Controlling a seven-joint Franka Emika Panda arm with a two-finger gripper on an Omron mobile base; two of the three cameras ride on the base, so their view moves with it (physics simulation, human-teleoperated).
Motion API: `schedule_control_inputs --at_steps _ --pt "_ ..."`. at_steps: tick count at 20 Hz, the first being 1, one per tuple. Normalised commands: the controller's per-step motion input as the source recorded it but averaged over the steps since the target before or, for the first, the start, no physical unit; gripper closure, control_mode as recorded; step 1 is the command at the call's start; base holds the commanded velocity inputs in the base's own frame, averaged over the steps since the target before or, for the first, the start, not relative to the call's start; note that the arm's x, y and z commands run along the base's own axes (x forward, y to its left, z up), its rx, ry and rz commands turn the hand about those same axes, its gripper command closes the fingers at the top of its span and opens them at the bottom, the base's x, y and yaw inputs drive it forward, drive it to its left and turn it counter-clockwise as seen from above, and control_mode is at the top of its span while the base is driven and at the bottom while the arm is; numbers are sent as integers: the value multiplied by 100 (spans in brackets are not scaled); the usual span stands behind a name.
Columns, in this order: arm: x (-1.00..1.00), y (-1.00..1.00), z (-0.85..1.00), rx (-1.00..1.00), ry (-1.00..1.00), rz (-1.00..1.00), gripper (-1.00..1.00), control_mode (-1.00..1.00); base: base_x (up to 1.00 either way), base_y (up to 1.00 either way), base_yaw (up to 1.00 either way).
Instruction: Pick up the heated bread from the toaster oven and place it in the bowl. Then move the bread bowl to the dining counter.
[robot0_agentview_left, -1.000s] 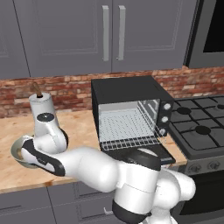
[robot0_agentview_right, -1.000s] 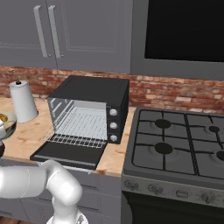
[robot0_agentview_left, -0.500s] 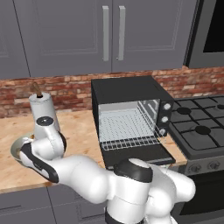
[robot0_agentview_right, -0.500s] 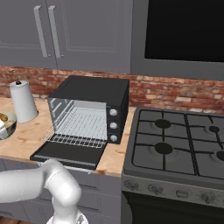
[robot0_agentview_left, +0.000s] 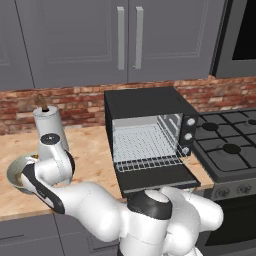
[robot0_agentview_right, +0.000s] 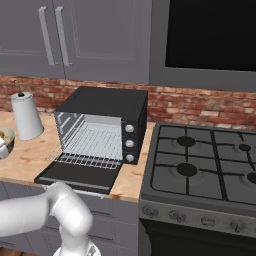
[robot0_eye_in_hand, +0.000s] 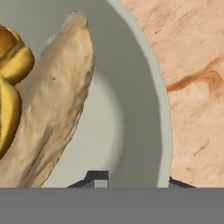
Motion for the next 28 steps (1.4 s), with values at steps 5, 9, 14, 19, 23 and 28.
schedule_control_inputs --at_steps 5,9,14,19,23,28 --pt "-24 -41 0 0 -4 -3 100 -100 0 0 0" --pt "-28 -43 31 1 -14 -11 100 -100 0 0 0" --pt "-46 -42 94 5 -26 -16 100 -100 0 0 0" --pt "-56 -76 100 12 -25 -23 100 -100 0 0 0" --pt "-24 -100 89 21 0 -35 100 -100 0 0 0" --pt "-17 -100 76 23 0 -35 100 -100 0 0 0"
